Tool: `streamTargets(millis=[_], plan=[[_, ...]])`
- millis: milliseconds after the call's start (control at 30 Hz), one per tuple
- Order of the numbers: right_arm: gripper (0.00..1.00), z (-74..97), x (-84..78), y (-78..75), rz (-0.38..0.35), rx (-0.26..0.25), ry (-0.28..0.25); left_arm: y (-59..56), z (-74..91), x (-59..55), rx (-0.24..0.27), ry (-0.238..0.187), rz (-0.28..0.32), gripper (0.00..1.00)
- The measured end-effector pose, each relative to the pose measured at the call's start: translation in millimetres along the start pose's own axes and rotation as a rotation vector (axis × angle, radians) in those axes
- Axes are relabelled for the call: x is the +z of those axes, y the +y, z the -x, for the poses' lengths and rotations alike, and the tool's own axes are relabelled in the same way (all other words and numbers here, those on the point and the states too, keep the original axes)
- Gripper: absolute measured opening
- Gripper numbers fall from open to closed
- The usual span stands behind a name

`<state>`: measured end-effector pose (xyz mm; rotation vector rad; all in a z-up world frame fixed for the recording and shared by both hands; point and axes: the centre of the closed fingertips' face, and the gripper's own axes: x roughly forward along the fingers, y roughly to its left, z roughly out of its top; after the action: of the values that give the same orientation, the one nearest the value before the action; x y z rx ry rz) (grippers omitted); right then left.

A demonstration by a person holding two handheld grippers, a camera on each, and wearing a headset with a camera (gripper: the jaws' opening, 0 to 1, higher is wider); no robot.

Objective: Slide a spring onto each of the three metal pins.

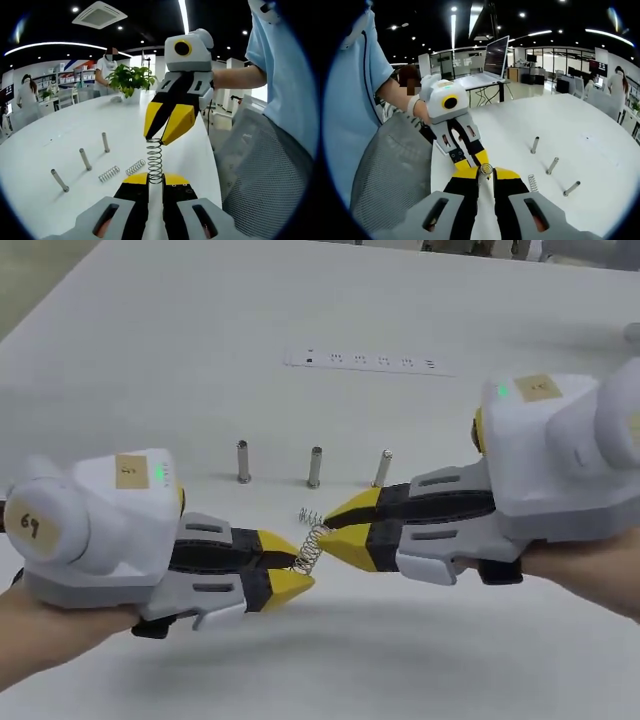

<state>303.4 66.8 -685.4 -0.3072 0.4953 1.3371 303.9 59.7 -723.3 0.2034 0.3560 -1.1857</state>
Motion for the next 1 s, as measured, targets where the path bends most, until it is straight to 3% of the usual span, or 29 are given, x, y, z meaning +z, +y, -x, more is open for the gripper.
streamTargets(millis=[133,267,433,567,833,1000], plan=[[0.19,0.4,-6.1,2.2,0.056,0.013,0.059,-0.4,0.9,-0.4,-0.003,0.006,-0.005,0.01],[0.19,3.0,-6.2,2.8,0.090,0.033,0.086,-3.5,0.1,-3.3,-0.019,0.024,-0.018,0.01],[0.19,7.6,-12.5,6.5,0.174,0.101,0.181,-11.3,-2.5,-10.2,-0.052,0.065,-0.055,0.01],[0.18,8.4,-13.9,9.3,0.185,0.138,0.209,-14.9,-3.6,-15.1,-0.074,0.096,-0.079,0.01],[0.17,3.1,-30.9,17.0,0.301,0.221,0.336,-16.9,-5.1,-21.8,-0.106,0.154,-0.144,0.01],[0.17,-5.2,-34.6,19.6,0.323,0.239,0.358,-19.5,-6.4,-26.3,-0.125,0.190,-0.187,0.01]])
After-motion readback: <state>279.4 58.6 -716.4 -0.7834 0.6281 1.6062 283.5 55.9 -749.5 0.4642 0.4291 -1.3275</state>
